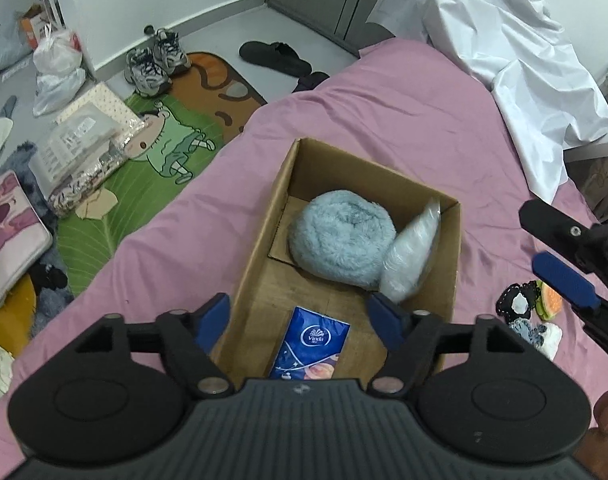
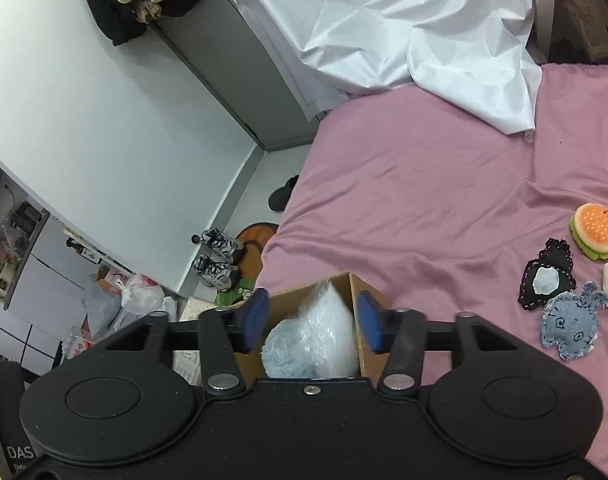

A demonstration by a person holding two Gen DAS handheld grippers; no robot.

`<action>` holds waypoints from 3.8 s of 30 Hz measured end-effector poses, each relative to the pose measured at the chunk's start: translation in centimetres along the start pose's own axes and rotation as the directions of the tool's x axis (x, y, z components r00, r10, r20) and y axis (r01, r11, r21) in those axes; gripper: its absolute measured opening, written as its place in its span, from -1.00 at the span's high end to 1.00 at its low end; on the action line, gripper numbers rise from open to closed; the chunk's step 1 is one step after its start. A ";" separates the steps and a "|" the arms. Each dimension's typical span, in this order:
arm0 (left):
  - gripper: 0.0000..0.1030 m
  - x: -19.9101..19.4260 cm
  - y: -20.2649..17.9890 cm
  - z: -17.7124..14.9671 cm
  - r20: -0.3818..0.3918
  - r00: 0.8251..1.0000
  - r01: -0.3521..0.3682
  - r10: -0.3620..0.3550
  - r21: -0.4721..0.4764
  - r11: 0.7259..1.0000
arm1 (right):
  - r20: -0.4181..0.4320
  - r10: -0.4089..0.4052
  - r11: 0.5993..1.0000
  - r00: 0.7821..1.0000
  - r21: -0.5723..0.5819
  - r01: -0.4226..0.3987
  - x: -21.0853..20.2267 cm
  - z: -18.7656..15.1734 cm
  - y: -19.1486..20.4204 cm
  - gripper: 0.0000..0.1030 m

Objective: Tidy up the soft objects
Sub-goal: 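Open both grippers to drop the tissue pack and plastic bag into the box, then withdraw both tools from the box back toward the remaining plush toys, then move the left tool toward the grey-blue denim plush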

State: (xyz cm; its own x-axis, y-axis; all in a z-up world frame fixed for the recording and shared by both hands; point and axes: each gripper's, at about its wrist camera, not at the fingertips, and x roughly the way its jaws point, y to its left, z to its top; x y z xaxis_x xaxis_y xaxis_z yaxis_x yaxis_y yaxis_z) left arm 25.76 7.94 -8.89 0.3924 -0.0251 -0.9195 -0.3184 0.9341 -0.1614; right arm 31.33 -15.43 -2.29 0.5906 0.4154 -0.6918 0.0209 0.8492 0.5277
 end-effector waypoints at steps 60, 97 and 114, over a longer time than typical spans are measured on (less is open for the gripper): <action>-0.99 -4.6 -12.3 -8.1 0.150 0.978 0.133 -0.146 0.093 0.987 | 0.056 -0.157 0.978 0.986 -0.129 0.163 -14.6 -2.3 -17.3 -1.00; -0.96 4.1 -21.3 -9.2 -0.013 0.992 0.130 -0.129 0.174 0.976 | 0.046 -0.224 0.967 0.974 -0.118 0.228 -12.1 1.2 -24.1 -0.99; -0.67 9.4 -23.3 -8.7 -0.078 0.988 0.142 -0.133 0.123 0.982 | -0.059 -0.189 0.981 0.980 -0.042 0.187 -8.6 2.0 -27.0 -0.82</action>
State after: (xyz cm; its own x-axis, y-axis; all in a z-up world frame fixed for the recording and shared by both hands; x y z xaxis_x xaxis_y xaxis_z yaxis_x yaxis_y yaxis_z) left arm 29.33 -17.13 -16.93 0.3631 -0.1771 -0.9148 -0.1508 0.9577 -0.2452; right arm 27.30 -42.60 -9.65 0.5272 0.2659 -0.8071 0.0965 0.9249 0.3677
